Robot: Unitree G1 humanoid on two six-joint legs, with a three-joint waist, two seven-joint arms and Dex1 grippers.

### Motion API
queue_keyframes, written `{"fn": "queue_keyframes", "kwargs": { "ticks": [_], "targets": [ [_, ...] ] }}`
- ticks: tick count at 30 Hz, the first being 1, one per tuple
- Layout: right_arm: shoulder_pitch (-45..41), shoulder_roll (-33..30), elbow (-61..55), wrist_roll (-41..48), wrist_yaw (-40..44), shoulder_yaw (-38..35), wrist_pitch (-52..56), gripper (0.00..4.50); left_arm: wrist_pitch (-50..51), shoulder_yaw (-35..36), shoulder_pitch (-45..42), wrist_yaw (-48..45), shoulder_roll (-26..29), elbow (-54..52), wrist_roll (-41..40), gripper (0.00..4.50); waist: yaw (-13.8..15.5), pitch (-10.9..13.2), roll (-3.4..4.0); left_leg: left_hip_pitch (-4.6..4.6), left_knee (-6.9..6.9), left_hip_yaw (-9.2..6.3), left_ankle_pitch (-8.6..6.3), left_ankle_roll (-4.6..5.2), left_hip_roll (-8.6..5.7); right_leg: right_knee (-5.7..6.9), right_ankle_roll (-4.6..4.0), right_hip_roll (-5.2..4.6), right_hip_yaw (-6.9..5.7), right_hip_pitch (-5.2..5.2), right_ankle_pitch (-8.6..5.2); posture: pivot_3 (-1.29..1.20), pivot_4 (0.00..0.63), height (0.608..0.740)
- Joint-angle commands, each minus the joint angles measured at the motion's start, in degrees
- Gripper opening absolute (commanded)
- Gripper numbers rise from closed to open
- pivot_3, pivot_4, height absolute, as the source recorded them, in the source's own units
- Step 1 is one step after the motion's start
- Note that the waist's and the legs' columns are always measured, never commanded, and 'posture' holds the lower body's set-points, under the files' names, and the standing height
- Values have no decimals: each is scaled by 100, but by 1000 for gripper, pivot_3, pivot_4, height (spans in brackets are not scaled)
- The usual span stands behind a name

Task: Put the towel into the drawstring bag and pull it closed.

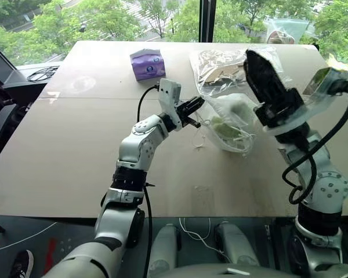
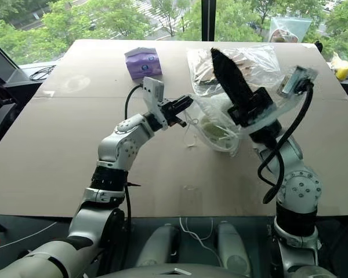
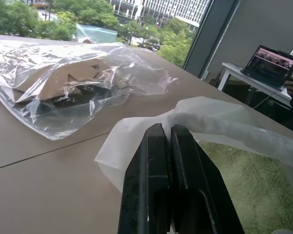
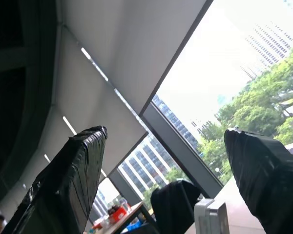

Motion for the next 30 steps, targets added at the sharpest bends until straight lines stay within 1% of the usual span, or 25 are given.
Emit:
{"fn": "queue_keyframes", "kwargs": {
  "ticks": [1, 3, 5, 6, 7, 8, 9, 10, 13, 15, 16, 19, 22, 26, 28, 29, 30],
  "targets": [
    [-4, -767, 115, -820, -26, -195, 129, 4118, 28, 6, -30, -19, -48, -335, -19, 0, 23, 0, 0, -2, 0, 0, 0, 0, 0, 0, -9, 0, 0, 0, 5, 0, 150, 740],
    [277, -1630, 67, -1093, 539, -319, 460, 4118, 42, 49, -46, -3, -52, -335, -13, 0, 58, 0, 0, -7, -3, 2, 0, 0, -8, -5, -12, -10, -1, 0, 6, 0, 150, 740],
    [777, -2615, 13, -1042, 1270, -605, 890, 4118, 53, 79, -58, 4, -51, -332, -21, 0, 114, 0, 0, -11, -7, 4, -1, 2, -10, -14, -11, -15, -1, -1, 4, 0, 150, 740],
    [935, -2899, 9, -983, 1504, -691, 1009, 4118, 55, 84, -60, 5, -51, -331, -22, 0, 131, 0, 0, -12, -11, 5, -3, 4, -11, -17, -9, -15, -1, -1, 2, 0, 150, 740],
    [1435, -3428, -152, -895, 2096, -887, 1300, 4319, 49, 81, -63, 2, -54, -320, -13, 0, 138, 1, 0, -12, -13, 5, -4, 7, -10, -17, -8, -15, -1, -1, 1, 0, 150, 740],
    [1881, -3843, -295, -891, 2547, -1030, 1527, 4319, 43, 80, -67, -4, -56, -305, -6, 0, 164, 0, 3, -12, -14, 5, -6, 9, -10, -18, -9, -14, -1, -1, 0, 0, 150, 740],
    [2290, -4197, -397, -994, 2857, -1115, 1699, 4319, 38, 77, -65, -12, -59, -295, 1, 0, 160, 1, 0, -9, -20, 5, -6, 10, -11, -20, -7, -16, -1, 0, -2, 0, 150, 740],
    [2534, -4403, -442, -1152, 2975, -1103, 1763, 4319, 27, 73, -66, -22, -59, -276, 10, 0, 160, 1, 1, -6, -21, 3, -8, 12, -10, -19, -7, -14, -3, 3, -4, 0, 150, 740],
    [2710, -4502, -536, -1568, 2782, -653, 1881, 4319, 19, 68, -66, -34, -70, -245, 22, 0, 74, 2, -4, -1, -12, 12, -8, 12, -7, -17, -4, -9, 10, 3, -3, 0, 150, 740],
    [2709, -4533, -582, -2127, 2663, -158, 1974, 4319, 19, 60, -64, -36, -82, -243, 31, 0, 56, 3, -6, 4, -1, 16, -7, 11, -7, -13, 15, -8, 15, 4, -16, 0, 150, 740],
    [2642, -4435, -535, -2340, 2556, 19, 1973, 4319, 20, 62, -75, -38, -88, -231, 32, 0, 55, 3, -6, 5, 4, 12, -6, 11, -7, -12, 7, -5, 14, 6, -21, 0, 150, 740],
    [2280, -3975, -335, -2500, 2120, 264, 2052, 4319, 44, 85, -104, -43, -101, -220, 12, 0, 42, 3, -8, 7, 12, 12, 9, 20, -7, -11, 0, -3, 17, 11, -23, 0, 150, 740],
    [2021, -3750, -279, -2947, 1918, 596, 2161, 4319, 52, 85, -111, -67, -83, -217, 20, 0, 44, 2, -8, 5, 17, 15, 10, 19, -10, -10, 9, -2, 28, 12, -17, 0, 150, 740],
    [1732, -3330, -172, -3165, 1645, 649, 2239, 4319, 81, 108, -105, -53, -81, -235, 12, 0, 62, 3, -8, 0, 8, 13, 9, 19, -12, -11, 29, -3, 28, 10, -4, 0, 150, 740],
    [1678, -3237, -156, -3338, 1582, 620, 2243, 3787, 86, 106, -98, -50, -75, -245, 18, 0, 84, 3, -8, -2, 2, 13, 9, 19, -12, -12, 12, -3, 27, 9, 6, 0, 150, 740],
    [1677, -3218, -150, -3398, 1589, 597, 2233, 3597, 94, 111, -94, -49, -76, -252, 12, 0, 102, 3, -8, -3, 1, 12, 9, 19, -12, -14, 10, -3, 27, 9, 7, 0, 150, 740],
    [1695, -3205, -153, -3448, 1603, 559, 2216, 3129, 105, 114, -82, -46, -78, -271, 4, 0, 115, 3, -8, -3, 1, 12, 8, 19, -12, -15, 9, -3, 27, 8, 7, 0, 150, 740]
  ]
}}
